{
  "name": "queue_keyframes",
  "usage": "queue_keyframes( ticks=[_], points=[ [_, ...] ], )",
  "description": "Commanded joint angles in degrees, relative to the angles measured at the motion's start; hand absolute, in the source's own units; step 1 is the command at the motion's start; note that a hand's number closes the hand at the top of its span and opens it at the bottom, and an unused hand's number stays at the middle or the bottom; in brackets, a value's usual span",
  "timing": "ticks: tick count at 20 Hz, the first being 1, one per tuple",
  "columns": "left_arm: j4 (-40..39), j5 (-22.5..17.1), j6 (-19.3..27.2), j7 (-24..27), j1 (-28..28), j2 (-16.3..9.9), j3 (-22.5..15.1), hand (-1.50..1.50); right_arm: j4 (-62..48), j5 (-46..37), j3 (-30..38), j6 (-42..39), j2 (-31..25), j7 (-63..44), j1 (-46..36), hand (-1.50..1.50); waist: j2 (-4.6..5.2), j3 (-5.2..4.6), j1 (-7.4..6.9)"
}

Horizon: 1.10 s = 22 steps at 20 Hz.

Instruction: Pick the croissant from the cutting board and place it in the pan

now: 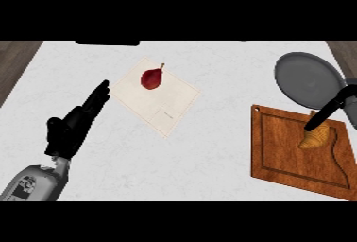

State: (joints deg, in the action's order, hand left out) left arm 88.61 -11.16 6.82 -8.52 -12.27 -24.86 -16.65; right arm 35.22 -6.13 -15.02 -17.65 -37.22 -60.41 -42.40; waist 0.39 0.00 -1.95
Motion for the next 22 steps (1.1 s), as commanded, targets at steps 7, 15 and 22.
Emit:
queue_keyframes(
  ticks=[7,15,22],
  points=[
    [-2.4,1.4,-1.3,-0.9,-2.1,1.7,2.2,0.00,-8.4,-4.9,-2.5,-1.4,6.5,-6.0,-2.8,-1.50,-0.16,-0.01,1.53],
    [2.1,2.1,-3.0,-4.1,0.7,1.8,4.9,0.00,-10.5,-8.2,-0.4,0.8,6.2,-2.4,-1.7,-1.50,-0.34,0.01,1.60],
    [4.4,4.4,-4.3,-3.8,3.4,2.5,6.4,0.00,-15.4,-9.5,2.3,0.7,10.5,0.4,-2.7,-1.50,-0.32,0.02,1.32]
  ],
)
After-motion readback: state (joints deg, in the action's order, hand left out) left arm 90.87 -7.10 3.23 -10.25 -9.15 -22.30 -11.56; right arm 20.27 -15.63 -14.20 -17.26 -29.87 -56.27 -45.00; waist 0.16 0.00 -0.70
